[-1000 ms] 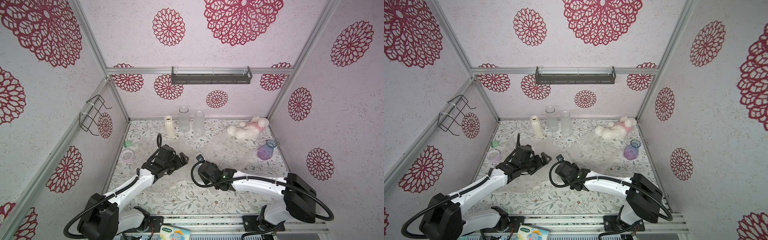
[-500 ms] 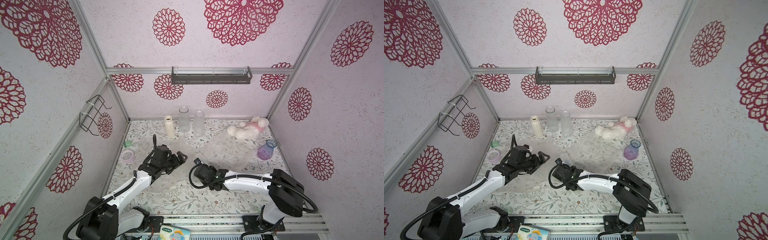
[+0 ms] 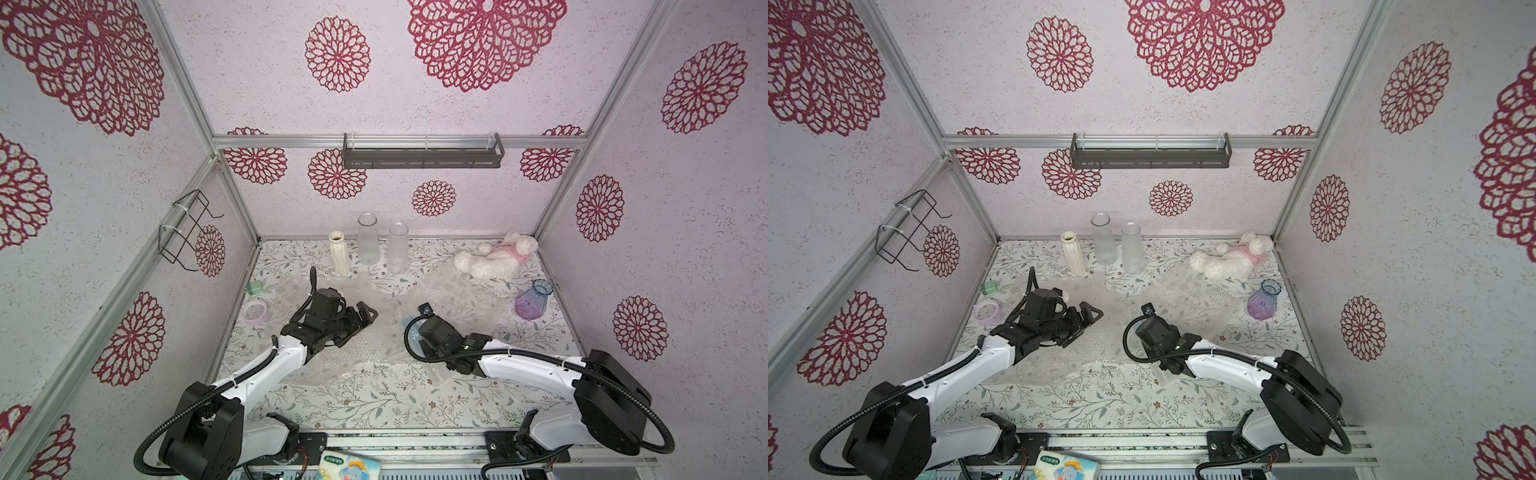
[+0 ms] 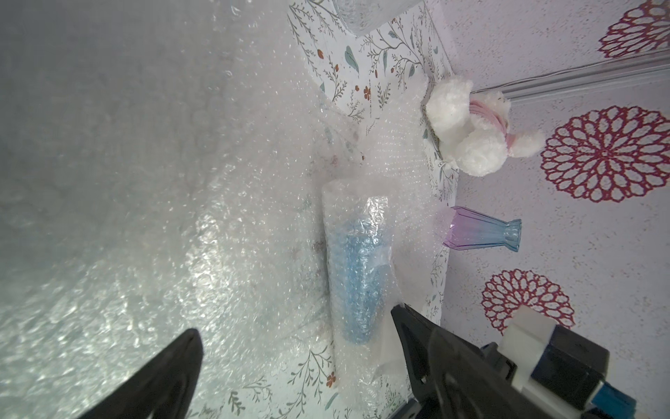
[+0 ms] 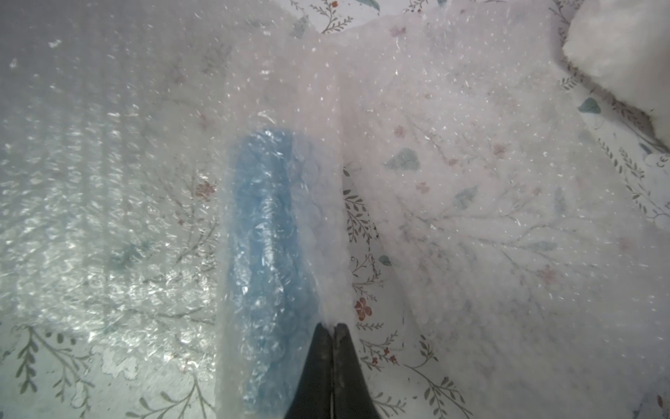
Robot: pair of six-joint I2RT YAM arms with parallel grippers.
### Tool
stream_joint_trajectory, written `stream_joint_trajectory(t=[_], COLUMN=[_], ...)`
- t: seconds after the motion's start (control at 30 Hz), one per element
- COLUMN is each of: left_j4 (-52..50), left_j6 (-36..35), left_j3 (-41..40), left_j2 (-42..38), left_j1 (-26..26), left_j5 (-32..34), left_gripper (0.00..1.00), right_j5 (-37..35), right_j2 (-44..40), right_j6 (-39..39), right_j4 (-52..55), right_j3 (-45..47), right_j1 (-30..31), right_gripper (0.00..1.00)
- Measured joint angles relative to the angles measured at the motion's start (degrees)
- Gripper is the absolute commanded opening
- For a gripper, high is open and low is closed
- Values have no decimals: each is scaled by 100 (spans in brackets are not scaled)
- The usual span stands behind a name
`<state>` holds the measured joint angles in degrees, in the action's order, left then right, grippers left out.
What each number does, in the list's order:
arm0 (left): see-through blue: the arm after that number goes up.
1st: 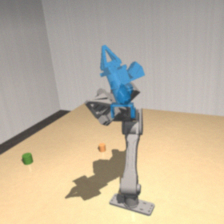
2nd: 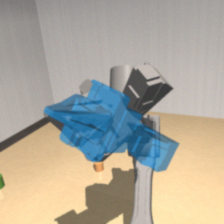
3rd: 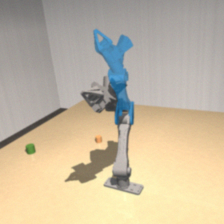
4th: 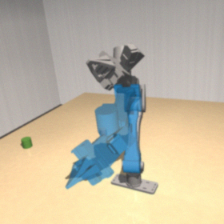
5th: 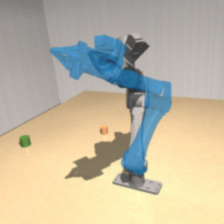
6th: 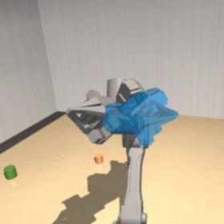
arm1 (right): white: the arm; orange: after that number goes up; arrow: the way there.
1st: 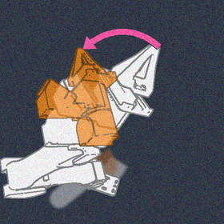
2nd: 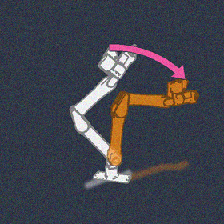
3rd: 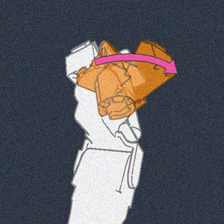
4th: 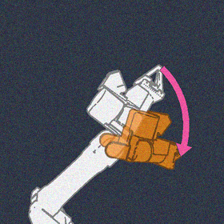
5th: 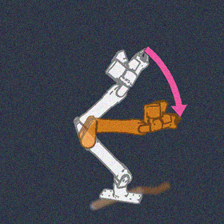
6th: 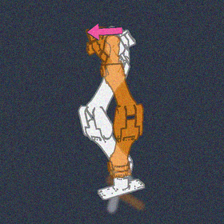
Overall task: Unwrap the vase from the bubble wrap
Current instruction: Unwrap the bubble wrap at the center of the board.
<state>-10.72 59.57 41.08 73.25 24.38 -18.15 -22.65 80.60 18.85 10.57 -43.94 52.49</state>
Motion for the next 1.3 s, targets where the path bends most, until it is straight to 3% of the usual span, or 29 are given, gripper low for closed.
stream_joint_trajectory(t=[0.5, 1.03, 1.3], left_j4=[186, 160, 503], left_j6=[-131, -96, -11], left_j3=[302, 302, 299], left_j2=[505, 442, 520], left_j1=[332, 468, 566], left_j5=[-57, 262, 369], left_gripper=[100, 100, 93], right_j5=[586, 761, 931], right_j2=[-442, -693, -874], right_j6=[476, 726, 992], right_j4=[-404, -730, -831], right_j3=[461, 826, 1010], right_j1=[-236, -262, -367], right_gripper=[0, 0, 0])
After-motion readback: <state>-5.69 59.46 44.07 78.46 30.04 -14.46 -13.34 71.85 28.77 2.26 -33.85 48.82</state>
